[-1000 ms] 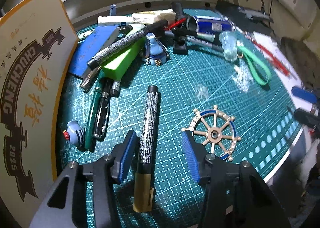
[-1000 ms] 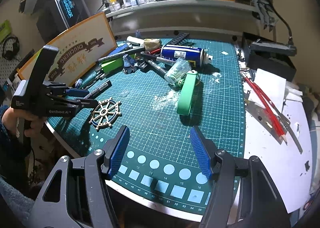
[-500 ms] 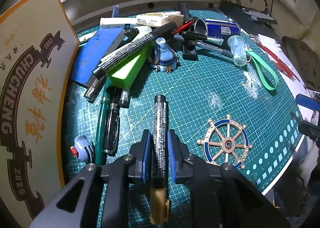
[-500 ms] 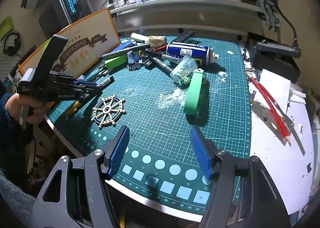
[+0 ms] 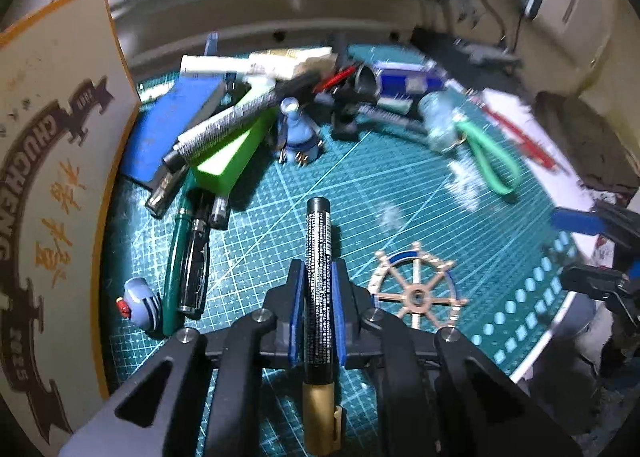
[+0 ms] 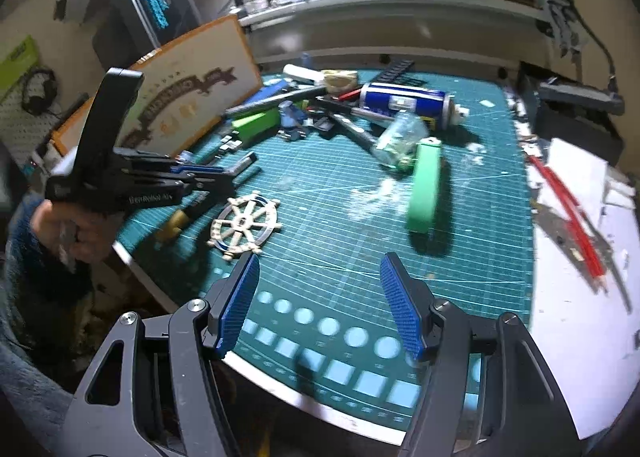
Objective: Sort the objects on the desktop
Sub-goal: 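Lift the black marker upright with the left tool, then lower the right tool onto the clear plastic cup and close it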
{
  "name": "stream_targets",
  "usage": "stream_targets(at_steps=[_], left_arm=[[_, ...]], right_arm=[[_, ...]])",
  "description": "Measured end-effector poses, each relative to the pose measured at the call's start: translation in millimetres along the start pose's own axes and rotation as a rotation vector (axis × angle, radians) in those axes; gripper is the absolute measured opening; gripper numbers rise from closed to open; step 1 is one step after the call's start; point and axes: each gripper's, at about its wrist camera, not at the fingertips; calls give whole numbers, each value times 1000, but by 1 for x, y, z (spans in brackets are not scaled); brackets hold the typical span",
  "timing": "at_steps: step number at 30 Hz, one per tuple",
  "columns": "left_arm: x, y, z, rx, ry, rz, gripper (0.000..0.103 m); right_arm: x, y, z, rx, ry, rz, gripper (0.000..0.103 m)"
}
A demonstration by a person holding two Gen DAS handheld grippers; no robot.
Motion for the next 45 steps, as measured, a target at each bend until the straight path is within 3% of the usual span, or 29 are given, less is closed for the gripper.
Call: stream_targets(at_steps=[5, 11, 14, 16, 18, 21, 27, 35, 36, 38, 40, 42, 45], left_arm=[[20, 25, -5, 103, -39, 93, 13], [38, 36, -6, 147, -71, 150, 13], [41, 38, -6, 156, -75, 154, 13], [39, 38, -6, 158, -69, 154, 13], [36, 38, -5, 155, -59, 157, 13], [35, 37, -4, 155, -62, 160, 13], [40, 29, 2, 106, -109, 124, 14], [39, 26, 5, 95, -70, 167, 13], [39, 28, 5, 100, -72, 163, 13], [38, 35, 5, 113, -75, 151, 13], [33, 42, 4, 127, -62, 120, 13], [24, 50, 5, 143, -45, 58, 13], [8, 54, 6, 159, -13, -96, 13]], right_arm=[[5, -10, -9, 21, -102, -93, 61], [9, -42, -34, 72, -259, -251, 59], [8, -66, -40, 42, -332, -336, 47], [6, -78, -40, 16, -383, -408, 33], [0, -81, -41, 11, -382, -430, 27], [-10, -81, -46, 15, -339, -423, 13], [-22, -69, -56, 54, -268, -408, 13], [-36, -57, -63, 56, -165, -352, 13], [-37, -56, -63, 52, -155, -346, 14], [-35, -50, -62, 61, -148, -318, 28], [-27, -46, -58, 62, -150, -280, 48], [-15, -44, -51, 54, -162, -235, 49], [3, -41, -42, 43, -179, -166, 49]])
Point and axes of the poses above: each gripper's, at about its wrist camera, not at the fingertips, and y roughly against the way its jaws point, x to its right, z to its underside, and after that the axes turned 14 degrees about x, right-handed
